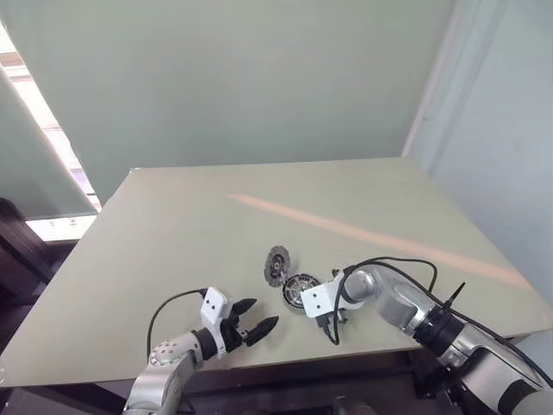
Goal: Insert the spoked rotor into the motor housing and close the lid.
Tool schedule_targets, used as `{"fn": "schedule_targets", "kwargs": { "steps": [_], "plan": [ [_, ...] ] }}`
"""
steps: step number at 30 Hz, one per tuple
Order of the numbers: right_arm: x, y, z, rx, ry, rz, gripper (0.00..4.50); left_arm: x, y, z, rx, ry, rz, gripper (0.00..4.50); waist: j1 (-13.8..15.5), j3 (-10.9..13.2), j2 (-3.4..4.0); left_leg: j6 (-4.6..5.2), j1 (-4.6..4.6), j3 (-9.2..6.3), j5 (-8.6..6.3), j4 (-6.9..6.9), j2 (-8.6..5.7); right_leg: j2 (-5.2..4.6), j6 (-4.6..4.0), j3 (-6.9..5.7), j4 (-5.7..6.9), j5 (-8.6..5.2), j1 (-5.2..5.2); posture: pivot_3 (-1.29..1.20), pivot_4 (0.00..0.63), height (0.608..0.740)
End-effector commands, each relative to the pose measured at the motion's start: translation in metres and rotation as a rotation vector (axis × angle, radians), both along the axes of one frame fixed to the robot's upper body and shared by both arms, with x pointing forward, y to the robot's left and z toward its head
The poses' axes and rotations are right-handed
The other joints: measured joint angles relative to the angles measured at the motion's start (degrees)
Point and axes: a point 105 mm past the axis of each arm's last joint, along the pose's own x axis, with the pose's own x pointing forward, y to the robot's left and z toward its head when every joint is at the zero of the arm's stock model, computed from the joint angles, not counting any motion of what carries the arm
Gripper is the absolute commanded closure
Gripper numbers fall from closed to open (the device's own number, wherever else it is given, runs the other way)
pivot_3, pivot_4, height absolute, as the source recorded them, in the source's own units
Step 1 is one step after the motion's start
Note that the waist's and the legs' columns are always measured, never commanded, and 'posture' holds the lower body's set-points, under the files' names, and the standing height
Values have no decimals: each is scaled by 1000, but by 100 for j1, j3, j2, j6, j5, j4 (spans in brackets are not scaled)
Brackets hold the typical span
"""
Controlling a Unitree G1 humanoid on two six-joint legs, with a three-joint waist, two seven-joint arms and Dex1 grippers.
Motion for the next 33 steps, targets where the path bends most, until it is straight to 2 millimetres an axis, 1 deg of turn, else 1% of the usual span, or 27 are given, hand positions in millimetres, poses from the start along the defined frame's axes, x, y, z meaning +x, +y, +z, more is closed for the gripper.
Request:
{"fn": "schedule_targets", "kwargs": {
  "steps": [1,2,4,10,15,18,23,25,26,27,29,31,33],
  "plan": [
    [3,-3,-9,-25,-5,1,3773,5,-3,12,4,-60,-14,0,-5,-9,-9,0,1,0,0,0,0,0,0,0,0,0,0,0,0,740],
    [4,-2,-9,-22,-12,2,4015,5,-3,12,4,-61,-14,0,-9,-14,-14,0,5,1,0,-1,0,0,0,0,0,0,3,0,0,740],
    [6,-1,-10,-17,-18,7,4354,4,-4,12,5,-61,-14,0,-11,-14,-14,0,11,3,1,0,3,2,0,0,7,0,4,0,0,740],
    [10,5,-6,7,-41,29,4429,2,-4,10,6,-62,-10,0,-13,-14,-14,-3,30,7,4,9,2,0,-3,4,42,-2,0,0,0,740],
    [11,17,6,83,-32,29,4429,3,-3,9,7,-67,-1,0,-38,-13,-14,-3,43,4,4,8,2,2,-3,2,49,-2,0,0,0,740],
    [6,24,13,135,10,21,4429,3,-1,9,11,-69,6,0,-61,-12,-12,-3,41,4,4,8,2,3,-3,2,50,-2,-3,0,0,740],
    [-14,39,26,235,143,-14,4429,4,10,7,32,-70,32,0,-39,-12,-12,-2,28,1,4,-7,1,3,-6,1,48,-3,-17,0,0,740],
    [-23,46,31,274,201,-47,4429,2,17,4,62,-71,28,0,-34,-11,-11,-3,14,0,3,-13,0,2,-12,0,47,-7,-30,0,0,740],
    [-26,49,33,294,227,-72,4429,0,20,3,76,-74,23,0,-33,-12,-12,-3,6,-1,3,-14,0,2,-12,0,47,-8,-37,0,0,740],
    [-27,51,36,307,216,-93,4429,-1,23,2,86,-77,16,0,-34,-11,-11,-3,-6,-4,3,-15,0,2,-15,-3,48,-9,-47,0,0,740],
    [-31,59,40,352,265,-190,4429,-8,31,-2,101,-63,2,0,-29,-11,-10,-3,-30,-3,4,-15,0,3,-16,-2,54,-9,-73,0,0,740],
    [-34,67,45,398,314,-282,4429,-12,38,-2,102,-77,17,0,-32,-9,-8,-3,-33,-2,4,-17,1,3,-17,-1,55,-10,-81,0,0,740],
    [-36,69,46,402,327,-314,4429,-13,41,-2,98,-79,24,0,-2,-7,-5,-4,-38,-2,4,-16,1,2,-17,-3,57,-10,-87,0,0,740]
  ]
}}
